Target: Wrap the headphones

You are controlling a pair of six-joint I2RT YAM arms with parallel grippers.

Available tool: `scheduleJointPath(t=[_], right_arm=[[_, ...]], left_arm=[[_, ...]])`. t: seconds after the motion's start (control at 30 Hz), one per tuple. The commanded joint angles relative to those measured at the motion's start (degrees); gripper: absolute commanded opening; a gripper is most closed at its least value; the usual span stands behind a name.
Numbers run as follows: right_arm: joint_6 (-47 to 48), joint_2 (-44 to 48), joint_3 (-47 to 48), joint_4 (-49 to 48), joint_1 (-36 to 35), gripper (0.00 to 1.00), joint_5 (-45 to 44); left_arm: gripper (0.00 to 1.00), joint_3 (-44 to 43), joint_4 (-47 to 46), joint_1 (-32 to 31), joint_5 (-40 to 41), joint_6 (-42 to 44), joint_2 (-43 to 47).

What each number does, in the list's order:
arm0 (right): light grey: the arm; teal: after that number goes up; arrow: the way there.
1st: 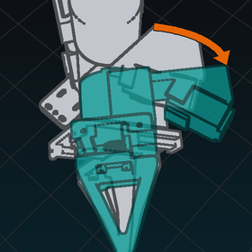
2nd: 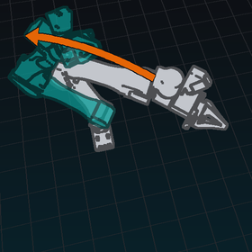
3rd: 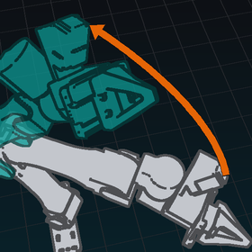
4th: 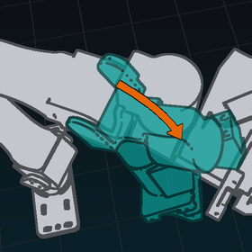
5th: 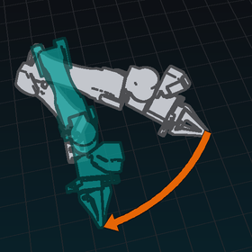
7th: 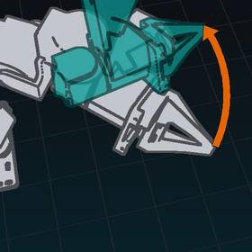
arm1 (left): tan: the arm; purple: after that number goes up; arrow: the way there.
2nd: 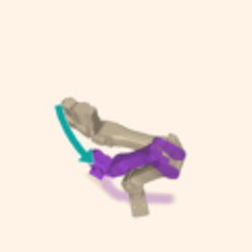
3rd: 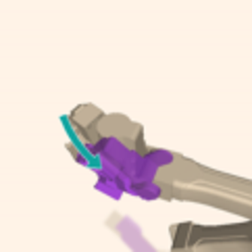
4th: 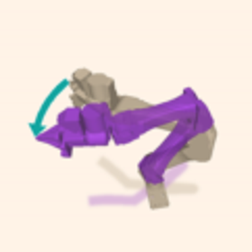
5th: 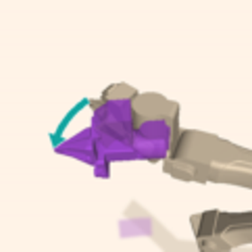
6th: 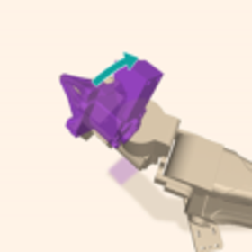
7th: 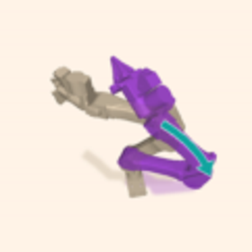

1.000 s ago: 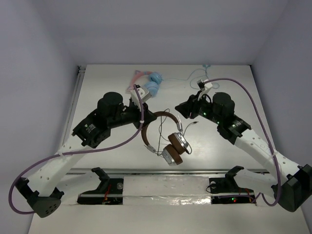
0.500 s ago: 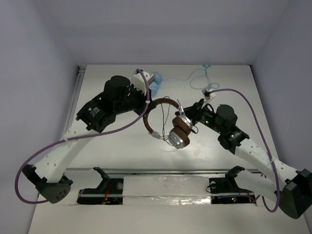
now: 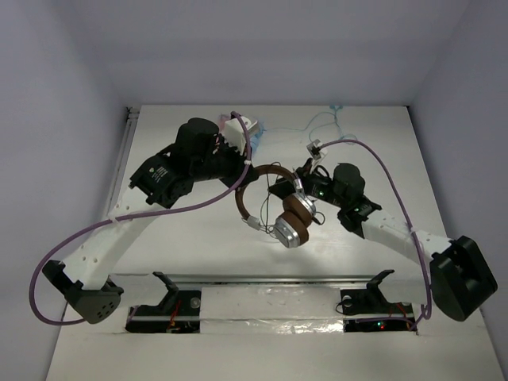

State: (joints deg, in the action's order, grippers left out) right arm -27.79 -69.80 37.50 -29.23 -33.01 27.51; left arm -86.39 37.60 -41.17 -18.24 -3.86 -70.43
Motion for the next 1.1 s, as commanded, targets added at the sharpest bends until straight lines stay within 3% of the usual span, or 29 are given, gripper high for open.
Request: scheduleJointPath(t=[0.0,0.07,0.13,0.2,0.23,0.47,0.6,1.0,1.07], right_arm=[[-1.73,-2.17,3.72,-9.95,0.14,0.62,3.43],[-3.4,-4.29,3.99,-13.72,0.14,0.57,3.44],[-4.11,-4.03,3.55,-16.02,0.14,0.24,1.86],[-4.2,-2.54,2.24,-16.47,0.14,0.03,-3.58],[-4.11,-1.75,2.23,-16.47,0.14,0.0,-4.99],[2.02,11.69,4.69,2.83,0.75,0.0,-26.51],[4.85,15.3,7.33,10.24,1.29,0.0,-30.93],[3.88,12.94,4.34,13.15,1.29,0.0,-21.36],[3.89,12.85,3.73,12.54,1.29,0.0,-20.74]], left_arm=[[0.0,-2.38,-2.54,0.03,-4.26,-1.15,2.41],[0.0,-1.6,-2.8,0.03,-4.61,-1.33,2.41],[0.0,-0.89,-3.06,0.03,-4.26,-1.5,2.67],[0.0,-0.01,-3.5,0.03,-4.0,-1.77,3.02],[0.0,0.08,-3.42,0.03,-4.0,-1.77,3.02],[0.0,0.51,-1.48,1.09,0.05,-0.45,2.93],[0.0,1.31,-2.53,2.93,-1.09,-0.19,3.2],[0.0,-2.03,-4.29,6.36,-11.63,0.52,4.25],[0.0,-2.81,-4.64,6.88,-9.64,0.26,3.99]])
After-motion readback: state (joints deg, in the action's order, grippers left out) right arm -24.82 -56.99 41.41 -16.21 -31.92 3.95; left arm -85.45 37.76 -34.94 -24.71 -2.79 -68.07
